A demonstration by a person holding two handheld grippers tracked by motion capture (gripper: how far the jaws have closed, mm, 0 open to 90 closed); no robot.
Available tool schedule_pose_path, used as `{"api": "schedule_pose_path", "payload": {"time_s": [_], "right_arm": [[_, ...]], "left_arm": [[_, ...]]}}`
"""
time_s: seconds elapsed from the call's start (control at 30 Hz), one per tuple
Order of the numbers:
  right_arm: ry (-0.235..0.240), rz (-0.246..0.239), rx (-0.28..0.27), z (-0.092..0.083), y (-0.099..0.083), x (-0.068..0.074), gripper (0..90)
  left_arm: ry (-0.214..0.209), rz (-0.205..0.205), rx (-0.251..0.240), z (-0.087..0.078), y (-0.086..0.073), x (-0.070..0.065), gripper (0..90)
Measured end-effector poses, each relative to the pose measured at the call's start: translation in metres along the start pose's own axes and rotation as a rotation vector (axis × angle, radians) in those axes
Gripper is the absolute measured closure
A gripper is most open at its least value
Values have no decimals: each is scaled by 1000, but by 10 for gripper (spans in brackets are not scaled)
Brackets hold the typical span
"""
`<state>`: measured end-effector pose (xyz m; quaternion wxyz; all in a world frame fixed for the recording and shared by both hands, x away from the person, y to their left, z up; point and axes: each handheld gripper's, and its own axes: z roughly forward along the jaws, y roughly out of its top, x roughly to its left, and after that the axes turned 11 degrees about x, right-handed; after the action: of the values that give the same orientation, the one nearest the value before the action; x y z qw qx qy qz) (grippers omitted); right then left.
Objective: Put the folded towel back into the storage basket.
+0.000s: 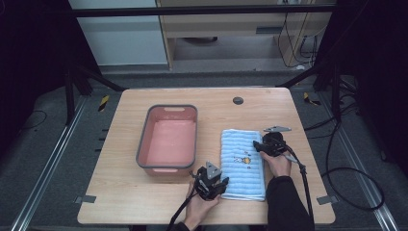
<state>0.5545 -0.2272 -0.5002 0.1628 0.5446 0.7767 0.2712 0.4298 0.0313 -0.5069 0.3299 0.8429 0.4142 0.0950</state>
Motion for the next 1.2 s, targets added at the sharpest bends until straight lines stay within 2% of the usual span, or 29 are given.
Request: {"api": "schedule_pose_path", "payload": {"time_s": [0.23,0.4,0.67,0.83,0.97,1.03,1.2], "right_arm": [[28,-1,5,1,-1,1,661],[44,-4,6,1,-1,4,749],[61,1,5,1,-1,4,814],[68,7,5,0,-1,4,806],[13,-11,-1,0,-1,4,671],[11,2,-1,0,-1,3,633],[31,31,-1,1,-2,1,641]], "left_arm": [[-3,-4,18,0,2,-4,741],[11,-2,22,0,3,-6,795],[6,-9,17,0,3,-6,831],[-3,-20,12,0,3,-5,842],[7,-11,11,0,2,-6,842],[7,-8,10,0,2,-6,841],[7,-7,10,0,2,-6,840]]}}
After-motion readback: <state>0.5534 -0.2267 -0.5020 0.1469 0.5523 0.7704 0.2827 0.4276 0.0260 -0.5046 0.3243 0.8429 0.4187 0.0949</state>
